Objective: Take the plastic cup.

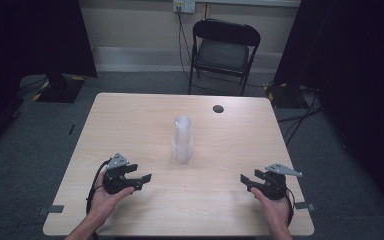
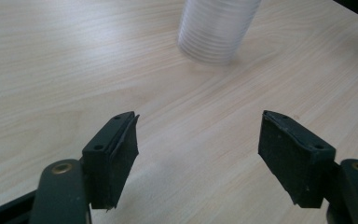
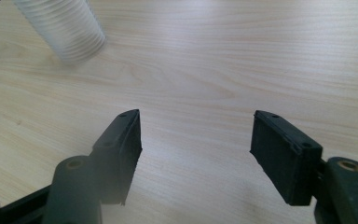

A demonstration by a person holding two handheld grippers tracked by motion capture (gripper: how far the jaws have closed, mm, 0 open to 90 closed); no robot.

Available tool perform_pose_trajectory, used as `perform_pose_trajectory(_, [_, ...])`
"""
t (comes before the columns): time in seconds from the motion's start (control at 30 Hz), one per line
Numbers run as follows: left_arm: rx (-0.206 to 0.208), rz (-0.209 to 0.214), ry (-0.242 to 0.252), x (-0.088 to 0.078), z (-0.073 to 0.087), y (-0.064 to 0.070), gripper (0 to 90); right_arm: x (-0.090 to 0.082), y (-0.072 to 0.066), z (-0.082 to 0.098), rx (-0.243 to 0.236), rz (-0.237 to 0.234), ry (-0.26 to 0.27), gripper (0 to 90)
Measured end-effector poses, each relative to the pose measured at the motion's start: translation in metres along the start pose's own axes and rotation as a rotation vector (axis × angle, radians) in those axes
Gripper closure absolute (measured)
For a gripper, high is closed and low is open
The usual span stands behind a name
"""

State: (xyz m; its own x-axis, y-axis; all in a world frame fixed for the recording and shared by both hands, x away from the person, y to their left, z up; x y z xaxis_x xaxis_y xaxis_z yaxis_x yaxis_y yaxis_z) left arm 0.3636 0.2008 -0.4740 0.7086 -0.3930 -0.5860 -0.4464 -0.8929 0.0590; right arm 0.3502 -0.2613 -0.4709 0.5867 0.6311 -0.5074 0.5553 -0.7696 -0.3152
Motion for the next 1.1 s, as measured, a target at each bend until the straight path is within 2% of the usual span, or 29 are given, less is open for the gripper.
perform_pose_trajectory(0.13, [0.015, -0.004, 0.016, 0.003, -0.004, 0.004, 26.5, 0.002, -0.002, 0.001, -0.001, -0.011, -0.008, 32.8])
perform_pose_trajectory(0.2, [0.041, 0.006, 0.019, 0.005, -0.011, 0.009, 24.2, 0.003, -0.001, 0.002, 0.004, -0.012, -0.012, 32.9])
perform_pose_trajectory(0.23, [0.056, -0.002, 0.036, 0.004, -0.012, 0.011, 24.2, 0.003, -0.001, 0.003, 0.005, -0.011, -0.023, 32.9])
perform_pose_trajectory(0.3, [0.057, -0.004, 0.049, 0.003, -0.013, 0.012, 24.0, 0.003, 0.0, 0.003, 0.003, -0.013, -0.026, 32.9])
perform_pose_trajectory(0.37, [0.059, 0.011, 0.038, -0.001, -0.015, 0.015, 21.8, 0.003, -0.001, 0.003, 0.009, -0.02, -0.024, 32.9])
perform_pose_trajectory(0.47, [0.084, 0.018, 0.059, -0.007, -0.019, 0.017, 21.7, 0.005, -0.002, 0.003, 0.001, -0.026, -0.025, 32.9])
perform_pose_trajectory(0.67, [0.078, 0.041, 0.093, -0.012, -0.028, 0.02, 18.3, 0.005, -0.007, 0.001, -0.009, -0.033, -0.024, 32.9])
perform_pose_trajectory(0.7, [0.092, 0.061, 0.105, -0.013, -0.032, 0.021, 16.3, 0.006, -0.008, 0.002, -0.008, -0.035, -0.025, 32.9])
perform_pose_trajectory(0.77, [0.099, 0.069, 0.112, -0.013, -0.036, 0.021, 16.6, 0.007, -0.008, 0.002, -0.009, -0.034, -0.032, 32.9])
perform_pose_trajectory(0.87, [0.112, 0.075, 0.124, -0.013, -0.04, 0.022, 23.8, 0.008, -0.008, 0.002, -0.014, -0.038, -0.03, 32.9])
perform_pose_trajectory(0.93, [0.117, 0.058, 0.144, -0.011, -0.049, 0.025, 23.8, 0.009, -0.008, 0.003, -0.015, -0.054, -0.038, 34.4])
perform_pose_trajectory(1.0, [0.114, 0.064, 0.153, -0.01, -0.053, 0.026, 23.8, 0.009, -0.009, 0.003, -0.017, -0.055, -0.039, 34.4])
perform_pose_trajectory(1.03, [0.11, 0.075, 0.177, -0.007, -0.06, 0.029, 23.9, 0.009, -0.009, 0.002, -0.02, -0.056, -0.033, 34.3])
perform_pose_trajectory(1.1, [0.12, 0.076, 0.187, -0.005, -0.064, 0.031, 24.9, 0.009, -0.01, 0.002, -0.026, -0.056, -0.03, 34.2])
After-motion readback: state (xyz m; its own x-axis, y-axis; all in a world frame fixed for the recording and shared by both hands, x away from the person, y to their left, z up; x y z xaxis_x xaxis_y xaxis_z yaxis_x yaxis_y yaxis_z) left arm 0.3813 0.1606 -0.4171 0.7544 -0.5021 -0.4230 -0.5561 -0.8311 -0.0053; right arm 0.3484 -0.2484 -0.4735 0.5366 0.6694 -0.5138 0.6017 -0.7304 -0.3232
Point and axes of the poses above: each handheld gripper's, and its own axes: x roughly forward along the jaws, z roughly out of its underside, y roughly to its right, the point moved 1 cm from there along x, roughly forward along the jaws, and after that the axes turned 14 degrees about -z, right-handed, at the moved point
